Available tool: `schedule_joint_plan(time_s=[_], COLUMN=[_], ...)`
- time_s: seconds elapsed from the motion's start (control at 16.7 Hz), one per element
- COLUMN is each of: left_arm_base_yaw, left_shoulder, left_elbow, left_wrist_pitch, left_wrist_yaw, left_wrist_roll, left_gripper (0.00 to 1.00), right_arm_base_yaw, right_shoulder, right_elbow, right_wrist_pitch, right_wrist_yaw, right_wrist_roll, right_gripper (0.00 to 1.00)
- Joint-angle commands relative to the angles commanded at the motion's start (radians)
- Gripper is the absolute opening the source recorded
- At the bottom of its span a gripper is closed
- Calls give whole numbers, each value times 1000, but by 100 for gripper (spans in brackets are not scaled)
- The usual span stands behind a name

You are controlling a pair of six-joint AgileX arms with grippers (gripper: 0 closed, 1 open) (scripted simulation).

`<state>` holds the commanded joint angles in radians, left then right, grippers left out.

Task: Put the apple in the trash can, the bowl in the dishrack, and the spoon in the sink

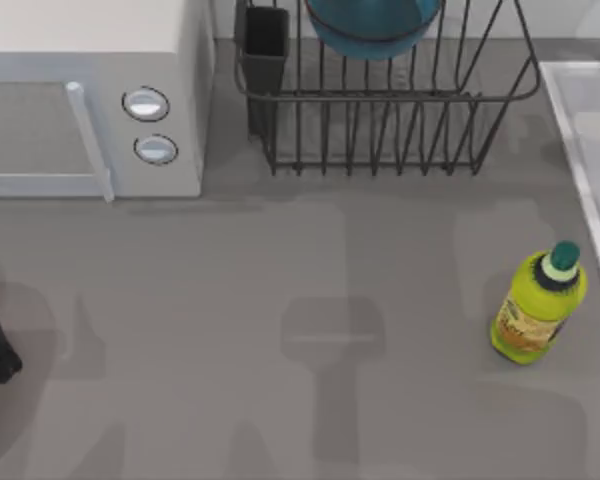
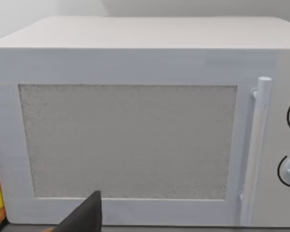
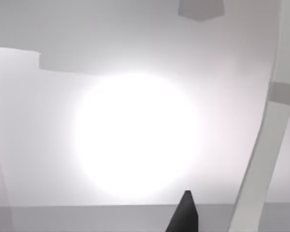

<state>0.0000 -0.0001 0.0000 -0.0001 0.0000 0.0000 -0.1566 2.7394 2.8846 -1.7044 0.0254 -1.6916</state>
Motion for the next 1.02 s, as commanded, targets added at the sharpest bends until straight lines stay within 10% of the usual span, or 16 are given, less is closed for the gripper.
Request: schedule_joint_plan(time_s=[0.9,1.02], left_arm_base_yaw=[0,0], left_shoulder=[0,0], left_elbow=[0,0], left_wrist_pitch=[0,0], left_wrist_yaw=[0,0], left_wrist_roll=[0,0], left_gripper=[100,100], right_arm_base_yaw=[6,6], right_shoulder=[-139,-139], right_elbow=[-456,-456], right_wrist_pitch=[309,309], right_wrist_yaw=[-1,-1], right_wrist_roll=[-2,-2], right_gripper=[0,15])
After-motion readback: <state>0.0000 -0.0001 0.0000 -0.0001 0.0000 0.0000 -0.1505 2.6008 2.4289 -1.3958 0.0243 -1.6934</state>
